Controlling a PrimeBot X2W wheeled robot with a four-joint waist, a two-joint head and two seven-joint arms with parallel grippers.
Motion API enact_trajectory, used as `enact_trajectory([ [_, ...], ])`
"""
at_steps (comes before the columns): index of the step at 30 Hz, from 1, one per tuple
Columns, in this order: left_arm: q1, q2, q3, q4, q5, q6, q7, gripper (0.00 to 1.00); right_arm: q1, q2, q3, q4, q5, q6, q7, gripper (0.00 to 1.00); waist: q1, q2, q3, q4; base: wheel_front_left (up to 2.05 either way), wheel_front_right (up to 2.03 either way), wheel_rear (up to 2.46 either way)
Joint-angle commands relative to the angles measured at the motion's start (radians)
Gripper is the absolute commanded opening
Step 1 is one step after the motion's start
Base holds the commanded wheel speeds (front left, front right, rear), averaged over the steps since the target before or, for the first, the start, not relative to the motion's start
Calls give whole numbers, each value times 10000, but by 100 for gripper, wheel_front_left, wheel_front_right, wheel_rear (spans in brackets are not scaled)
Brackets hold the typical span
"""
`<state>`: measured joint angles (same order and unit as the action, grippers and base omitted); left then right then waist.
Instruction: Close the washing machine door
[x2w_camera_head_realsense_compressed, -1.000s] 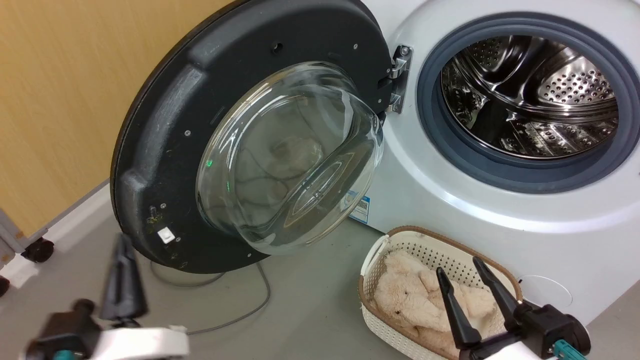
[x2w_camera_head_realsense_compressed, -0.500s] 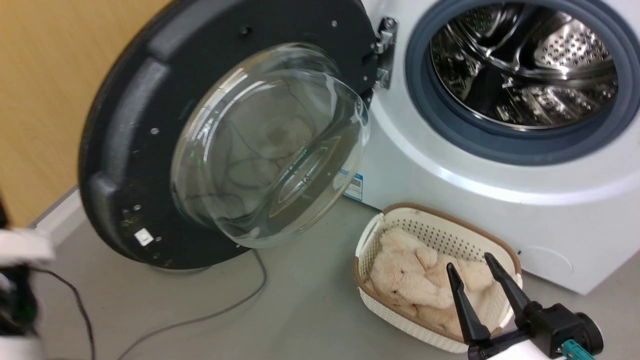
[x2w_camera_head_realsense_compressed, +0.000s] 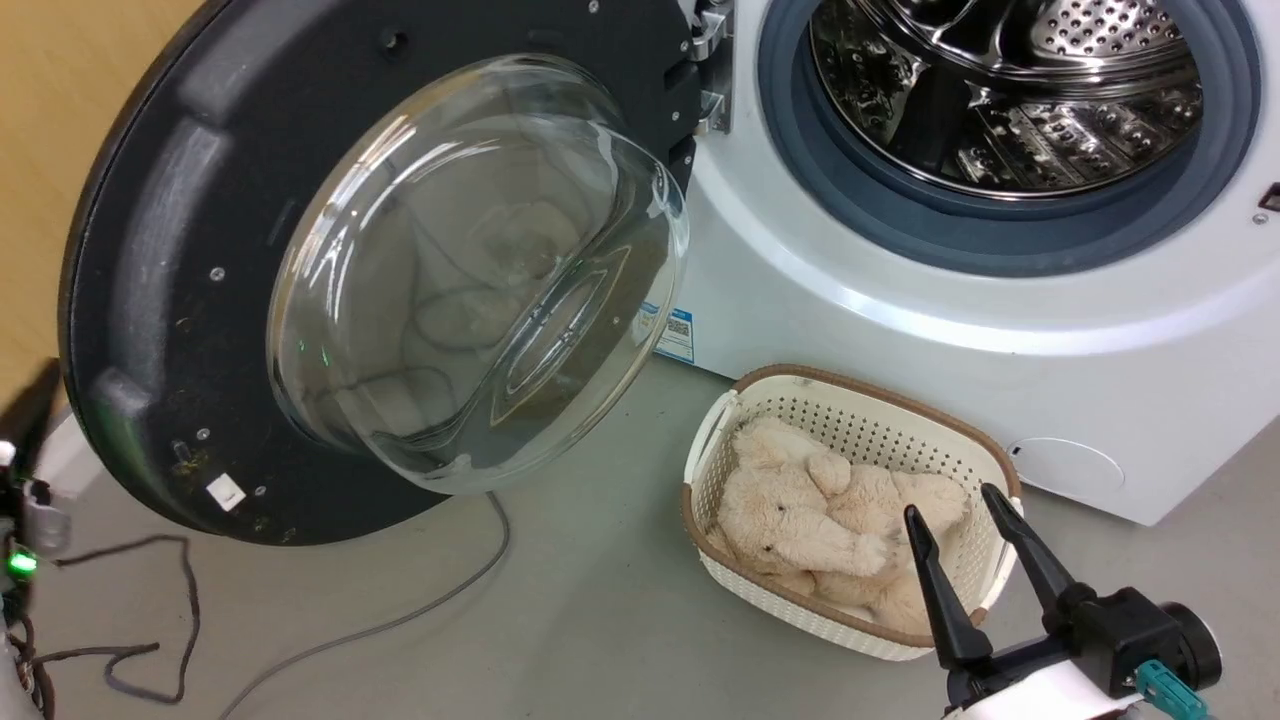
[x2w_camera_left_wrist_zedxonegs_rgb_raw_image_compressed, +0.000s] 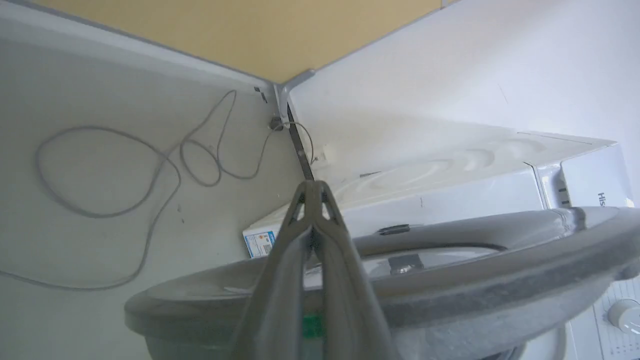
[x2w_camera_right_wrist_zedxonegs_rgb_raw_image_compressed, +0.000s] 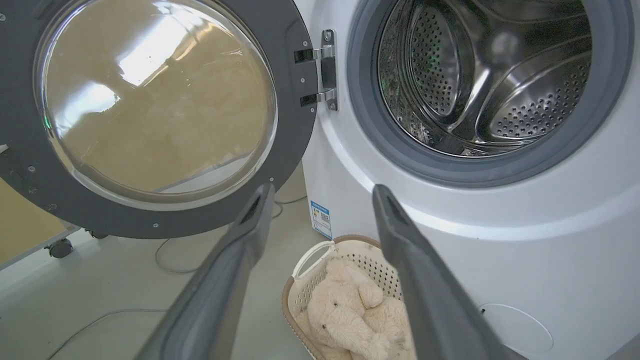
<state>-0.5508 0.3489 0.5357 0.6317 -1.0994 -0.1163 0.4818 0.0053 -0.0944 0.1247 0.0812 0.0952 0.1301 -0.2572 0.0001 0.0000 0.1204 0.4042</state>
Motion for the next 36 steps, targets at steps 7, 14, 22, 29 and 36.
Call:
enact_trajectory([
  [7, 530, -201, -178, -577, -1408, -105, 2635, 0, 20, 33, -114, 137, 39, 6, -46, 100, -1, 0, -211, -26, 0, 0, 0],
  [14, 1566, -724, -415, -1862, -2552, 77, 4929, 0, -2, 163, -253, 228, 53, 6, -46, 100, -1, 0, -413, -216, 0, 0, 0],
  [22, 3317, -2270, -1224, -4501, -3312, 604, 6454, 0, 132, 296, -406, 243, 65, 6, -46, 100, -1, 0, -668, -707, 0, 0, 0],
  [29, 4284, -2879, -2132, -5984, -3651, 1160, 6571, 0, 139, 338, -517, 222, 12, 6, -46, 100, -1, 0, -733, -1371, 0, 0, 0],
  [36, 4961, -2980, -3458, -6734, -4515, 1270, 5723, 0, 72, 362, -523, 151, -27, 6, -46, 100, -1, 0, -652, -2522, 0, 0, 0],
])
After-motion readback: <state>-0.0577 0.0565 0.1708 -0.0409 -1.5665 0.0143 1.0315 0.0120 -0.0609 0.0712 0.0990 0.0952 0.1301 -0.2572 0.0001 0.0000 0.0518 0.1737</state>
